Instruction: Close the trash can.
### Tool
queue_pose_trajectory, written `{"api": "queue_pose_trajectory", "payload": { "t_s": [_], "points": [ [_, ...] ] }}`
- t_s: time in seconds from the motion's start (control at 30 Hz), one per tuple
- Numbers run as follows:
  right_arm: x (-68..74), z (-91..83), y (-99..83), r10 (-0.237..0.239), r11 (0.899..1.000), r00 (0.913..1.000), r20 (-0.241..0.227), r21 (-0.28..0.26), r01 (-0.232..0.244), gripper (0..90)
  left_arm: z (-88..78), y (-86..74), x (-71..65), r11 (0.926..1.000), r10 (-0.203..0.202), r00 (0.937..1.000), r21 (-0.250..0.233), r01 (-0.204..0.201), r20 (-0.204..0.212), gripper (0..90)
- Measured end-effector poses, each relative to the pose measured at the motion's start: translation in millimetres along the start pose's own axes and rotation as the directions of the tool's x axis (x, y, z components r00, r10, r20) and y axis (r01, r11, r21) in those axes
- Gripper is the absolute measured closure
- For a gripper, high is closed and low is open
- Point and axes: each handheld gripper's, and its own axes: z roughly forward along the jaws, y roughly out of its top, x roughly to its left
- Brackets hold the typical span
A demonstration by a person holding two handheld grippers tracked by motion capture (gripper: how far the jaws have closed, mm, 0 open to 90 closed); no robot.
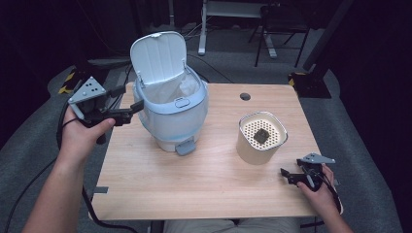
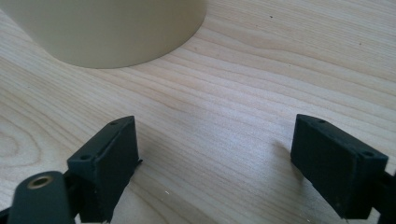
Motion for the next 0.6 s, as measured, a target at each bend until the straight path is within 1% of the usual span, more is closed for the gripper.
{"api": "queue_pose_trajectory", "payload": {
  "t_s": [0.03, 0.07, 0.1, 0.17, 0.33, 0.4, 0.43, 0.5, 0.53, 0.57, 0.6],
  "points": [
    [0.0, 0.0, 0.0, 0.000, 1.000, 1.0000, 0.000, 0.000, 0.000, 15.1, 0.0, 0.0, 0.0, 1.0000, 0.000, 1.0000, 0.000, 0.000, 0.000, 20.6],
    [0.0, 0.0, 0.0, 0.000, 1.000, 1.0000, 0.000, 0.000, 0.000, 15.1, 1.9, 6.5, 1.6, 1.0000, -0.001, 1.0000, 0.004, 0.001, 0.005, 21.4],
    [0.0, 0.0, 0.0, -0.001, 1.000, 1.0000, 0.000, 0.000, 0.001, 15.1, 1.9, 6.5, 1.6, 1.0000, -0.001, 1.0000, 0.004, 0.001, 0.005, 21.8],
    [-0.1, -0.1, 0.0, -0.001, 1.000, 1.0000, -0.001, 0.001, 0.001, 15.1, 5.7, 14.2, 4.3, 0.9999, -0.004, 0.9999, 0.010, 0.004, -0.012, 22.3],
    [0.0, 0.0, 0.0, 0.000, 1.000, 1.0000, 0.000, 0.000, 0.000, 15.1, 12.2, 21.8, 10.0, 0.9997, -0.022, 0.9993, 0.002, 0.022, -0.029, 24.4],
    [0.1, 0.0, 0.0, 0.001, 1.000, 1.0000, -0.001, 0.000, -0.001, 15.1, 18.8, 26.7, 16.0, 0.9994, -0.034, 0.9986, -0.001, 0.034, -0.040, 26.5],
    [0.1, 0.0, 0.0, 0.001, 1.000, 1.0000, -0.001, 0.000, -0.001, 15.1, 18.8, 26.7, 16.0, 0.9994, -0.034, 0.9986, -0.001, 0.034, -0.040, 27.0],
    [0.0, 0.0, 0.0, 0.001, 1.000, 1.0000, -0.001, 0.000, -0.001, 15.1, 23.6, 30.0, 21.8, 0.9990, -0.045, 0.9974, 0.000, 0.045, -0.056, 28.3],
    [-0.1, 0.1, 0.0, -0.002, 1.000, 1.0000, 0.000, -0.001, 0.002, 15.1, 28.3, 33.4, 28.5, 0.9987, -0.051, 0.9957, -0.014, 0.050, -0.078, 28.5],
    [-0.1, 0.1, 0.0, -0.002, 1.000, 1.0000, 0.000, -0.001, 0.002, 15.1, 28.3, 33.4, 28.5, 0.9987, -0.051, 0.9957, -0.014, 0.050, -0.078, 28.7],
    [-0.2, 0.1, 0.0, -0.001, 1.000, 1.0000, 0.000, -0.001, 0.001, 15.1, 33.5, 36.5, 35.1, 0.9975, -0.065, 0.9938, -0.032, 0.062, -0.090, 29.6]
  ]
}}
